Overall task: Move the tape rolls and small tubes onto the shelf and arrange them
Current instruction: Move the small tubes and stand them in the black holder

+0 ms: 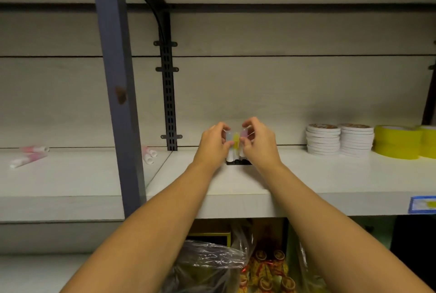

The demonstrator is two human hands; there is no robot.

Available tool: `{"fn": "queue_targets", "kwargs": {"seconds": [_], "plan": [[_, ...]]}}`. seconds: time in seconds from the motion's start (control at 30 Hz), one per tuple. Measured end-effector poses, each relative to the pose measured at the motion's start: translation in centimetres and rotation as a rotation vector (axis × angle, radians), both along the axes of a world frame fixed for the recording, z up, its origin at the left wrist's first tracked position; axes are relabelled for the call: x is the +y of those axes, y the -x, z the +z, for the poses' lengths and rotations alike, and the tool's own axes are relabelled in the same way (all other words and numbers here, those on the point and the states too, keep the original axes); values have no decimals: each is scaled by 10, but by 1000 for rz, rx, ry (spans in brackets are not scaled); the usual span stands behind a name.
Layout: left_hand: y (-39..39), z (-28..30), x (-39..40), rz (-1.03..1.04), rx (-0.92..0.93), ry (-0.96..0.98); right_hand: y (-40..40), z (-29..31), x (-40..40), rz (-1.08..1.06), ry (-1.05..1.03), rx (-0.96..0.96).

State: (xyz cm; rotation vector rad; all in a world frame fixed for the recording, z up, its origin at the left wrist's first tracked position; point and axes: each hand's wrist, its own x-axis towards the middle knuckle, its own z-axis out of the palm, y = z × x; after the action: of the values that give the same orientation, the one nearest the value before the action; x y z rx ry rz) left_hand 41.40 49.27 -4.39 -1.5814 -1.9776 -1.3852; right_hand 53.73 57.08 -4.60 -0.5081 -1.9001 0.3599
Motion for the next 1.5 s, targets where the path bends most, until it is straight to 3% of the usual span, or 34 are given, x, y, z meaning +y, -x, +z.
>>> {"fn": "queue_targets", "kwargs": {"seconds": [0.43, 0.6, 0.77, 1.07, 1.27, 1.37, 1.5], "plan": [[0, 0, 1, 20, 104, 104, 8, -4, 7, -2, -22, -81], [-5, 4, -10, 208, 110, 73, 14, -7, 6, -41, -73, -153], [1, 5, -15, 359, 20, 176, 14, -8, 7, -55, -67, -229], [-4, -1, -19, 406, 42, 308, 15, -5, 5, -121, -69, -343], [-22, 6, -50, 337, 228, 357, 2, 1, -14, -126, -90, -456], [-29, 15, -77, 350, 217, 386, -9, 1, -23, -161, -107, -553], [-36, 27, -114, 421, 208, 387, -25, 9, -49, -129, -57, -512]]}}
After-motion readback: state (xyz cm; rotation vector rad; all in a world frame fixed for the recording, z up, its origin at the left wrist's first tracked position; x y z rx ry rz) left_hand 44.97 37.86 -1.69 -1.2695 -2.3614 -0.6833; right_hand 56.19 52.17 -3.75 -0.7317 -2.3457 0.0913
